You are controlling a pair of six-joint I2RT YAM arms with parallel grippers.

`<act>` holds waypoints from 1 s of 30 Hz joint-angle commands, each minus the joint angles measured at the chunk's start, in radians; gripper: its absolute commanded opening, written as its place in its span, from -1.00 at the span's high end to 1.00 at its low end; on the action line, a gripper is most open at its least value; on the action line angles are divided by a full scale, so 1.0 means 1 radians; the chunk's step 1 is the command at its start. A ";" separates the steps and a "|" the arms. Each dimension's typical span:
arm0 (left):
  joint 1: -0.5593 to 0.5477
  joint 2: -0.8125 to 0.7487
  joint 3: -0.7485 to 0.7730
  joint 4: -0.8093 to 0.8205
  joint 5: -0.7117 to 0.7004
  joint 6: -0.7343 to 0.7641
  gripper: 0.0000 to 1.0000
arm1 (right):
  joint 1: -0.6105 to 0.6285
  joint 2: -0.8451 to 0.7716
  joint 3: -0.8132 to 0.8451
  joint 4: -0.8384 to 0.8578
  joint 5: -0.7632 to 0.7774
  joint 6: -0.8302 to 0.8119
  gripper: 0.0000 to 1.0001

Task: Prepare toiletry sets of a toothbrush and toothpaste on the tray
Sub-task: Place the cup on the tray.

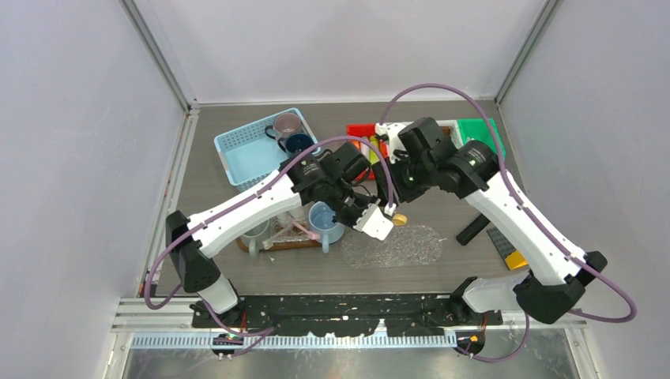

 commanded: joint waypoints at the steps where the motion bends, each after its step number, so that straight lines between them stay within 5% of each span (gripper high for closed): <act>1: -0.014 -0.015 0.067 0.014 0.025 0.043 1.00 | 0.007 0.052 0.019 0.000 -0.045 -0.030 -0.25; 11: -0.029 0.005 0.075 -0.017 0.021 0.065 1.00 | 0.061 0.154 0.020 0.020 0.052 -0.049 0.00; 23: -0.033 -0.025 0.031 0.023 -0.033 0.056 0.96 | 0.104 0.186 0.007 0.013 0.177 -0.043 0.96; 27: -0.033 -0.059 0.002 0.069 -0.071 0.035 0.10 | 0.104 0.165 -0.008 0.030 0.225 -0.017 0.99; 30: -0.033 -0.084 -0.006 0.084 -0.097 0.023 -0.28 | 0.102 0.152 -0.019 0.042 0.261 0.012 0.99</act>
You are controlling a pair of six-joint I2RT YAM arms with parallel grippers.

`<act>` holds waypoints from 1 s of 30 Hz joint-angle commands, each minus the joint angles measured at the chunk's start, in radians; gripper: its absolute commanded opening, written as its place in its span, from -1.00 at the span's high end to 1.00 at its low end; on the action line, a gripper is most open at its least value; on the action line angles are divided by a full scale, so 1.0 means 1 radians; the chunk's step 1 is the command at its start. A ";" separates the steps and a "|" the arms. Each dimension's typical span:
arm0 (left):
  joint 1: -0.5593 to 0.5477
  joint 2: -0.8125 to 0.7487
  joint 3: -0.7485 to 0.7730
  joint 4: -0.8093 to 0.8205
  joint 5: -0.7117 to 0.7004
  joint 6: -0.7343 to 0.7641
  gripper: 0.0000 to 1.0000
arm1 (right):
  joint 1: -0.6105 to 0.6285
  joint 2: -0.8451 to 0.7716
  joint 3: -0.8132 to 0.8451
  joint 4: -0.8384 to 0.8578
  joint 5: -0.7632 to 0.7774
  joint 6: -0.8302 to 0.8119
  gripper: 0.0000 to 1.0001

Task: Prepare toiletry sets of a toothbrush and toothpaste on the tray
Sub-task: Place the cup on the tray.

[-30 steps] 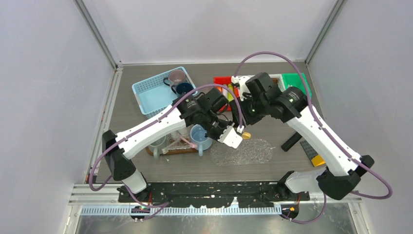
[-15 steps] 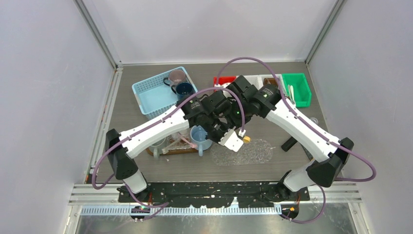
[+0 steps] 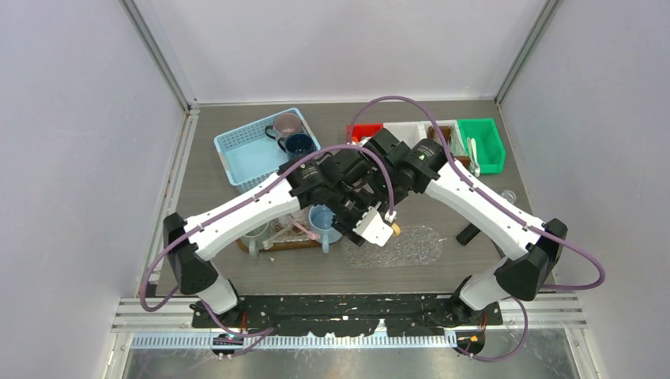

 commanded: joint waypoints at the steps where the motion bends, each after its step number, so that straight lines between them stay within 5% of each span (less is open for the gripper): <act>1: -0.007 -0.088 -0.006 0.090 -0.026 -0.027 -0.38 | -0.005 -0.048 0.003 0.064 0.087 0.089 0.99; 7: -0.007 -0.166 -0.031 0.166 -0.118 -0.133 -0.89 | -0.026 -0.072 -0.032 0.092 0.130 0.166 0.99; 17: 0.037 -0.274 -0.050 0.281 -0.439 -0.515 -0.99 | -0.036 -0.134 -0.180 0.212 0.209 0.376 0.99; 30: 0.571 -0.501 -0.361 0.664 -0.641 -1.084 -0.99 | 0.045 -0.188 -0.388 0.369 0.223 0.644 0.99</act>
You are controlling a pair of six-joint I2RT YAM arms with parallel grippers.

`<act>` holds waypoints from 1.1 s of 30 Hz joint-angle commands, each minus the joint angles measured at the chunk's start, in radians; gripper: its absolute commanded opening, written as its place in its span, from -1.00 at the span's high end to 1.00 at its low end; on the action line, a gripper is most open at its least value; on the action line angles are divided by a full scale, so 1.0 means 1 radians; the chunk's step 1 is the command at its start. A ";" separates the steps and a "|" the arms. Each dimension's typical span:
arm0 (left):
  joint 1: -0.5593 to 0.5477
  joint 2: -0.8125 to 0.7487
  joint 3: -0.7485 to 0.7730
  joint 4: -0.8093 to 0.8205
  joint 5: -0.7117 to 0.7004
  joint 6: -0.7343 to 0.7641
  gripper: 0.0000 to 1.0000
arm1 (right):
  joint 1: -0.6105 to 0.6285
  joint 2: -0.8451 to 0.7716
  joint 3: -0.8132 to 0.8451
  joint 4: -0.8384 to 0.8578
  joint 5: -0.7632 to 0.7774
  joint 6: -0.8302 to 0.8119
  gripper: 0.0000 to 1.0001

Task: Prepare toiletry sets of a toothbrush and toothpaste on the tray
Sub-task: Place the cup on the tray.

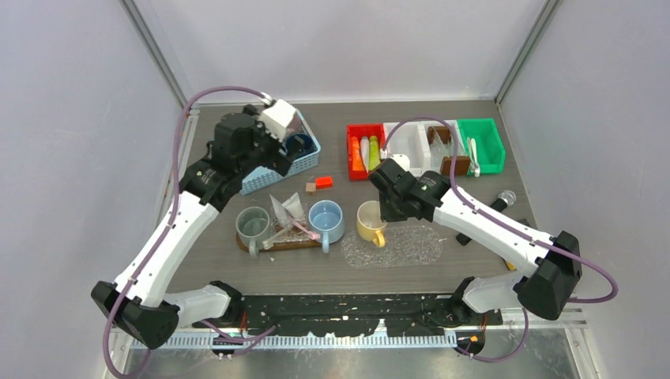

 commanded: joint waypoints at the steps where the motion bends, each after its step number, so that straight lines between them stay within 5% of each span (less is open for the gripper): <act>1: 0.114 -0.069 -0.068 0.159 -0.137 -0.240 -0.99 | 0.062 -0.019 -0.006 0.103 0.042 0.121 0.99; 14: 0.209 -0.156 -0.255 0.310 -0.373 -0.234 -0.99 | 0.132 0.080 -0.072 0.167 0.035 0.202 0.99; 33: 0.219 -0.171 -0.288 0.345 -0.391 -0.219 -0.99 | 0.142 0.134 -0.088 0.154 -0.016 0.256 0.99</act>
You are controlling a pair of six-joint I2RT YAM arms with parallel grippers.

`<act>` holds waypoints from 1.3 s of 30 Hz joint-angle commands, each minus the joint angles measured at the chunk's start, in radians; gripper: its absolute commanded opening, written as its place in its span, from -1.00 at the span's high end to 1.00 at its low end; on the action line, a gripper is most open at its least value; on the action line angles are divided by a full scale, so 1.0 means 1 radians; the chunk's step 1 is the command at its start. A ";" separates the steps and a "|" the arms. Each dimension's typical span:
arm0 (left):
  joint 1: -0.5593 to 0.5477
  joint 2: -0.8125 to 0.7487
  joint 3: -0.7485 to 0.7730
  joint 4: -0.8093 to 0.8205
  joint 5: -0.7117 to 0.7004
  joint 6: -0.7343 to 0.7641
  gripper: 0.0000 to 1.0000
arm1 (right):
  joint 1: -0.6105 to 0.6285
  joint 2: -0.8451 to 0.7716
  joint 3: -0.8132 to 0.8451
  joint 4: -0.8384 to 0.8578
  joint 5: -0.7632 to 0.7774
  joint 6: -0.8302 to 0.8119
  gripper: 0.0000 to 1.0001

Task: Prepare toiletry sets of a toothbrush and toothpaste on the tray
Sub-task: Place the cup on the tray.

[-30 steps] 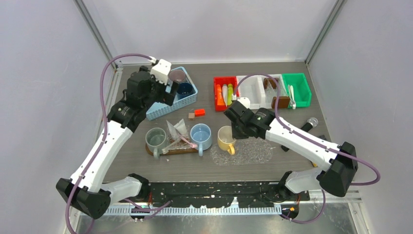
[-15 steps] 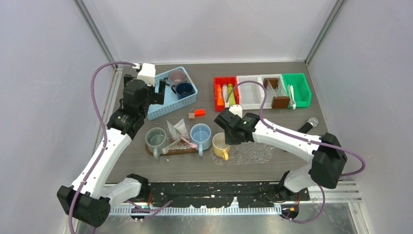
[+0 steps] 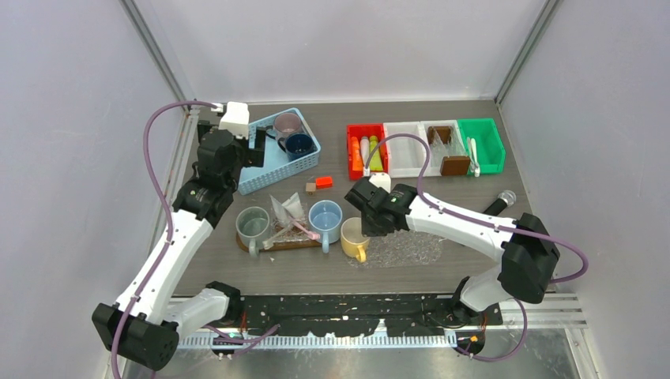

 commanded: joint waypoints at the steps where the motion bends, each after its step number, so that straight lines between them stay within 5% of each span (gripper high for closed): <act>1: 0.008 -0.023 -0.005 0.065 -0.016 0.009 -0.99 | 0.009 -0.005 -0.006 0.034 -0.002 0.052 0.99; 7: 0.010 -0.025 -0.011 0.071 -0.015 0.010 -0.99 | 0.009 -0.004 -0.017 0.034 0.000 0.065 0.98; 12: 0.010 -0.027 -0.014 0.073 -0.012 0.013 -0.96 | 0.014 -0.006 -0.018 0.027 0.006 0.070 0.68; 24: 0.011 -0.032 -0.017 0.075 -0.003 0.015 -0.96 | 0.062 -0.030 0.019 -0.044 0.075 0.080 0.51; 39: 0.013 -0.034 -0.019 0.077 0.000 0.018 -0.96 | 0.063 -0.065 0.003 -0.066 0.083 0.088 0.59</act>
